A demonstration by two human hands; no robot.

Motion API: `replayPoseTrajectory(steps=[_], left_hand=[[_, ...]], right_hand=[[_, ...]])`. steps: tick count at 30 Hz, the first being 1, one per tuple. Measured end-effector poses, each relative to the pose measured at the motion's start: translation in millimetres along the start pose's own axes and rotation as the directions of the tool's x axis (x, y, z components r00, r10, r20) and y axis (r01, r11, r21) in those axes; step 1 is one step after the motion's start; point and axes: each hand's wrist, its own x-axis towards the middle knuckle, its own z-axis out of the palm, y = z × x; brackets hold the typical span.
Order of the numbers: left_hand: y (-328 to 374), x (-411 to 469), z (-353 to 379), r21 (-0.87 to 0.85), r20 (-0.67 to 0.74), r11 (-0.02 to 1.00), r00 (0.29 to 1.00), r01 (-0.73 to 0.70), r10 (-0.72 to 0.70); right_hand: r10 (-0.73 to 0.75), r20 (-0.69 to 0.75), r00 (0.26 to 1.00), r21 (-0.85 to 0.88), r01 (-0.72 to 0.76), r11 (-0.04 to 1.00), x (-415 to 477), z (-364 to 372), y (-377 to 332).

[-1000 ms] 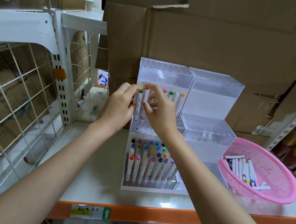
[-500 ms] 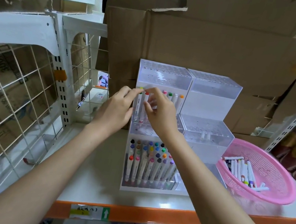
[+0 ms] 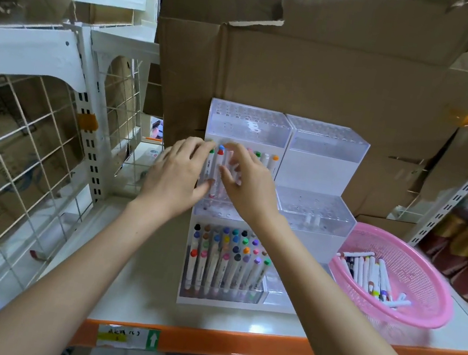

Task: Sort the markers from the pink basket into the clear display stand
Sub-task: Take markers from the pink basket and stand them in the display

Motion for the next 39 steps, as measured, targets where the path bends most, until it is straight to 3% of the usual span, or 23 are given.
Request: replayPoseTrajectory(steps=[8,17,24,28,34,39], left_hand=[[75,13,15,0.09,-0.041,0.993,0.996,-0.075,0.079],[202,23,83,-0.052,0.087,0.978,0.975,-0.202,0.206],[288,19,140,-0.075,0.125,0.943,0.935,-0.324,0.331],[310,15,174,-0.104,0.242,0.939,0.908,-0.328,0.343],[318,18,206,-0.061,0.586,0.989,0.798,-0.133,0.143],[319,26,223,0.023,0.689,0.998,0.724,-0.052,0.022]], right_hand=[[0.008,-0.008,1.0,-0.235,-0.01,0.972,-24,-51,47],[0.195,0.019,0.981,-0.4,-0.172,0.9,-103,-137,141],[0.405,0.103,0.908,-0.436,-0.325,0.839,-171,-181,216],[0.516,0.195,0.834,-0.495,-0.371,0.786,-191,-188,249],[0.62,0.276,0.735,-0.521,-0.428,0.739,-193,-186,278],[0.63,0.348,0.694,-0.509,-0.425,0.749,-182,-174,292]])
